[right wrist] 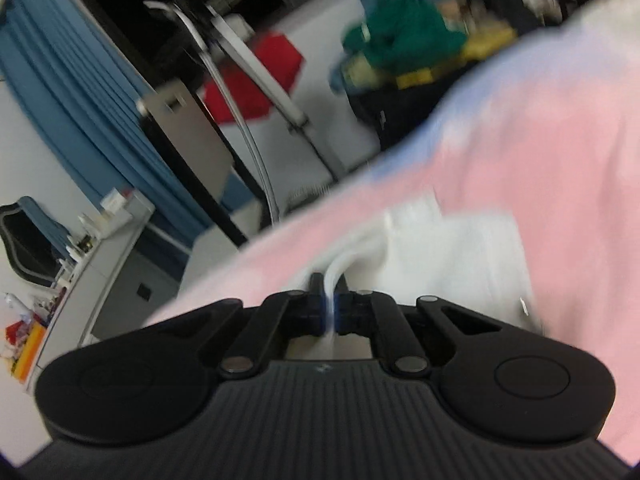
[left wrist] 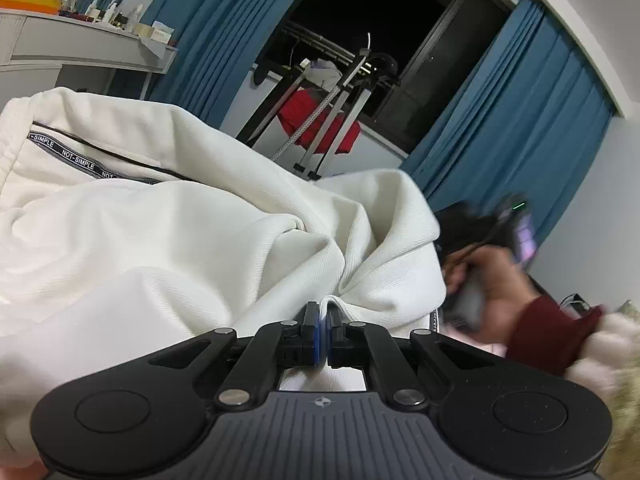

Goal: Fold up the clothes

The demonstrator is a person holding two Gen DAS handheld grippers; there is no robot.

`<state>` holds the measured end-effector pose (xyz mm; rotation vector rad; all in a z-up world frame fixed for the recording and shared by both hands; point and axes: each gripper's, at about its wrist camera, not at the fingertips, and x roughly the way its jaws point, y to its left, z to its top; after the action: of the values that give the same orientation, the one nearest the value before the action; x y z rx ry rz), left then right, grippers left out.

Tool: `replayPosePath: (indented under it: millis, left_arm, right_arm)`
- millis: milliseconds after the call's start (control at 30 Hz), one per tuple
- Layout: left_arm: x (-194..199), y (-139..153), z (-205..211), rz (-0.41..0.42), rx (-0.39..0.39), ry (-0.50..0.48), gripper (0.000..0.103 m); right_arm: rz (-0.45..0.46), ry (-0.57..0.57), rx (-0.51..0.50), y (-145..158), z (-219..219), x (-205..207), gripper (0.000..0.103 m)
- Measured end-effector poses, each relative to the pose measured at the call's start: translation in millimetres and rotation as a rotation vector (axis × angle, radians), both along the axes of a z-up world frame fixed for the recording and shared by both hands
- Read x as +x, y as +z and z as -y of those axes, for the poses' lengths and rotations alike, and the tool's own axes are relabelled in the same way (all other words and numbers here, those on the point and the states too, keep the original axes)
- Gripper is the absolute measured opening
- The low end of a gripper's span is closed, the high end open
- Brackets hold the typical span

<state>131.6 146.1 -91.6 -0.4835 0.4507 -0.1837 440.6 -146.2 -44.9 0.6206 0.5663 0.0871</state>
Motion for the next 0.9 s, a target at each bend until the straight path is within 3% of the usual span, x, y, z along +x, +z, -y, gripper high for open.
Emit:
replayPosePath:
  millis: [233, 367, 600, 733, 900]
  left_arm:
    - [-21, 17, 15, 0.087, 0.024, -0.085, 0.003]
    - [-35, 28, 33, 0.134, 0.061, -0.174, 0.003]
    - [-54, 31, 62, 0.098, 0.133, -0.263, 0.003]
    - [-62, 29, 66, 0.029, 0.168, -0.223, 0.003]
    - [-69, 27, 66, -0.044, 0.228, -0.168, 0.003]
  right_arm:
    - [0.194, -0.059, -0.123, 89, 54, -77, 0.006]
    - [0.27, -0.152, -0.154, 108, 114, -149, 0.006]
    - [0.112, -0.266, 0.107, 59, 218, -269, 0.007]
    - [-0.018, -0.201, 0.279, 14, 238, -309, 0.007]
    - [-0.113, -0.13, 0.533, -30, 241, -330, 0.008]
